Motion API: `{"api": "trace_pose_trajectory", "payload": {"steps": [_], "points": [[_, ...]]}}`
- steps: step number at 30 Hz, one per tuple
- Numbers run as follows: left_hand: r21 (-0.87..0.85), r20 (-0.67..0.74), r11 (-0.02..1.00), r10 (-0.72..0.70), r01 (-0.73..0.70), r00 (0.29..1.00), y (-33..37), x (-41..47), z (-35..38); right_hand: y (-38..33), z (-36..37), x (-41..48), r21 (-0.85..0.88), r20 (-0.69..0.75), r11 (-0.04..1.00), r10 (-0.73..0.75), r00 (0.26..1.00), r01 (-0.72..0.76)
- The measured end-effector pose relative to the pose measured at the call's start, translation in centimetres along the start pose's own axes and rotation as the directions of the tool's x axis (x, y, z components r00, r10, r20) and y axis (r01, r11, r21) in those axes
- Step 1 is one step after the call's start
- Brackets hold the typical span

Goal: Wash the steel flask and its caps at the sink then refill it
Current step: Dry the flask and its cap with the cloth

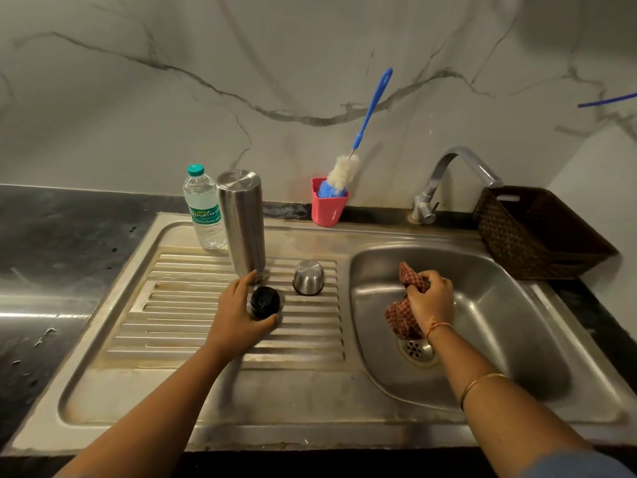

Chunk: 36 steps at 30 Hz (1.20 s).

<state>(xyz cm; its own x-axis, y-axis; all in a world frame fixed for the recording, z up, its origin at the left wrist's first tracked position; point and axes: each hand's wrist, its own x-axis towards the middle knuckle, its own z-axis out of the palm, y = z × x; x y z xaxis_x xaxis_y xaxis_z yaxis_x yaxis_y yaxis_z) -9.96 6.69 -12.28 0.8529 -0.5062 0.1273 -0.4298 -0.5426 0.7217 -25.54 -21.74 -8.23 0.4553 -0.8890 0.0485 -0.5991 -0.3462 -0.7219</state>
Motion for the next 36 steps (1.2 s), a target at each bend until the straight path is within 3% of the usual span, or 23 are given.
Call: {"api": "trace_pose_trajectory", "payload": {"steps": [6, 8, 13, 15, 17, 22, 26, 29, 32, 34, 36], "points": [[0.078, -0.226, 0.983, 0.177, -0.164, 0.958, 2.0, -1.2, 1.4, 0.3, 0.2, 0.2, -0.004, 0.018, 1.0, -0.009, 1.0, 0.009], [0.096, -0.244, 0.967, 0.251, -0.234, 0.937, 3.3, -1.7, 2.6, 0.6, 0.2, 0.1, 0.012, 0.034, 1.0, -0.002, 0.999, 0.002], [0.097, 0.108, 0.936, 0.327, -0.337, 0.939, 6.7, -2.3, 6.3, 1.7, -0.3, -0.3, 0.014, 0.063, 1.0, -0.006, 0.998, 0.005], [0.142, 0.161, 0.923, 0.335, -0.357, 0.929, 7.5, -1.5, 7.6, 2.3, -0.8, -0.4, 0.027, 0.077, 1.0, -0.005, 0.997, 0.003], [0.183, 0.167, 0.93, 0.289, -0.318, 0.943, 8.3, -0.3, 8.4, 2.7, -1.2, -0.3, 0.039, 0.077, 0.999, -0.013, 0.997, 0.01], [0.32, 0.147, 0.945, 0.014, -0.061, 0.989, 9.9, 3.5, 9.7, 3.0, -2.6, 0.7, 0.037, 0.089, 0.998, -0.052, 0.995, 0.049], [0.419, 0.142, 0.885, -0.283, 0.202, 0.948, 11.3, 5.8, 10.0, 3.5, -3.4, 2.5, 0.087, 0.137, 0.995, -0.052, 0.989, 0.04], [0.453, 0.09, 0.847, -0.355, 0.279, 0.931, 11.7, 6.6, 10.0, 3.6, -3.9, 3.9, 0.162, 0.207, 0.987, -0.039, 0.977, 0.005], [0.305, 0.022, 0.886, -0.372, 0.348, 0.928, 13.0, 6.8, 10.3, 3.8, -4.5, 5.2, 0.214, 0.257, 0.976, -0.018, 0.966, -0.038], [0.014, 0.083, 0.912, -0.41, 0.41, 0.908, 14.4, 7.1, 10.7, 3.9, -4.8, 5.9, 0.189, 0.246, 0.982, -0.026, 0.969, -0.021], [-0.33, 0.225, 0.797, -0.453, 0.505, 0.862, 16.1, 7.4, 11.1, 3.9, -5.1, 6.6, 0.189, 0.244, 0.982, -0.023, 0.969, -0.025]]}}
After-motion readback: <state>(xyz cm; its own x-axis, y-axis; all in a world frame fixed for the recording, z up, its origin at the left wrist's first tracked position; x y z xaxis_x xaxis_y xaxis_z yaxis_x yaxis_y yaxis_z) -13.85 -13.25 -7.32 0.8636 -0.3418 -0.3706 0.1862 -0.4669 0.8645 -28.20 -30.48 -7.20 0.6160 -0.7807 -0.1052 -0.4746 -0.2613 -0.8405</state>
